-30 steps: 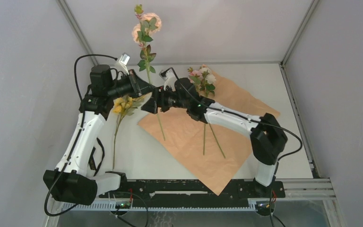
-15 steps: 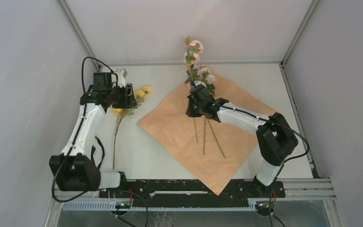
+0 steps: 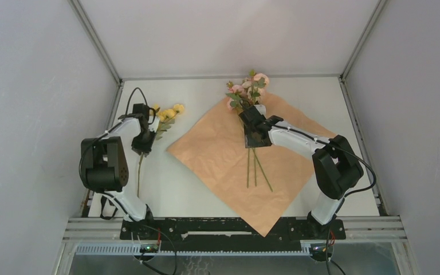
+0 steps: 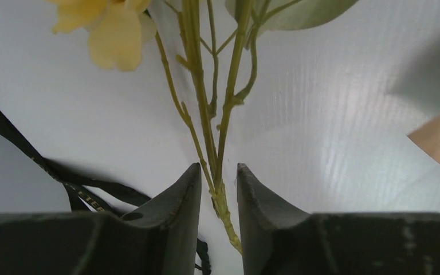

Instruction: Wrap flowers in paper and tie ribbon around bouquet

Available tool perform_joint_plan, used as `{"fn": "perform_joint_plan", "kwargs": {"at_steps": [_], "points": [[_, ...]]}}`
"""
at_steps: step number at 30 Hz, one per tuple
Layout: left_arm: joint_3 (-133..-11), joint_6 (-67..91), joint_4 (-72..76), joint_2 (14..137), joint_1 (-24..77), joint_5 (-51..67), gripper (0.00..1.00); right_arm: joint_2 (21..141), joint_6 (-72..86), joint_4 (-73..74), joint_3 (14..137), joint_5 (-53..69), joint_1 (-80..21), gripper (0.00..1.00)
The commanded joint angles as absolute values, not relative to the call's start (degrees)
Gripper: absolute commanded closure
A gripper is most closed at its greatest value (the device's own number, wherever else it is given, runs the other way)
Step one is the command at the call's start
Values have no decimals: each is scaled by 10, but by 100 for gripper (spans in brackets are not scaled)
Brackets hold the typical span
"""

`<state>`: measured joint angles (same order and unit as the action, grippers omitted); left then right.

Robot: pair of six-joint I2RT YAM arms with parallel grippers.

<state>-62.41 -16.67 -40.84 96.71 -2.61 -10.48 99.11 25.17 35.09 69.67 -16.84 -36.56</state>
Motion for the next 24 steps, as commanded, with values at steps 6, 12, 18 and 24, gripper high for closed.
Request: {"fn": "perform_joint_plan", "kwargs": {"at_steps": [6,12,18,24], "points": [[-679,-168,-385,1016,-25,-125,97,960,237,390,704,-206,-370,40],[-703,-137,-433,947,-31,-62,100,930,232,400,704,-214,-381,39],[-775,-75,-488,845,-60,116,100,876,180,361,704,-226,-429,29],[-818,11,-482,767,-71,313,100,817,127,252,704,-97,-476,23]]}}
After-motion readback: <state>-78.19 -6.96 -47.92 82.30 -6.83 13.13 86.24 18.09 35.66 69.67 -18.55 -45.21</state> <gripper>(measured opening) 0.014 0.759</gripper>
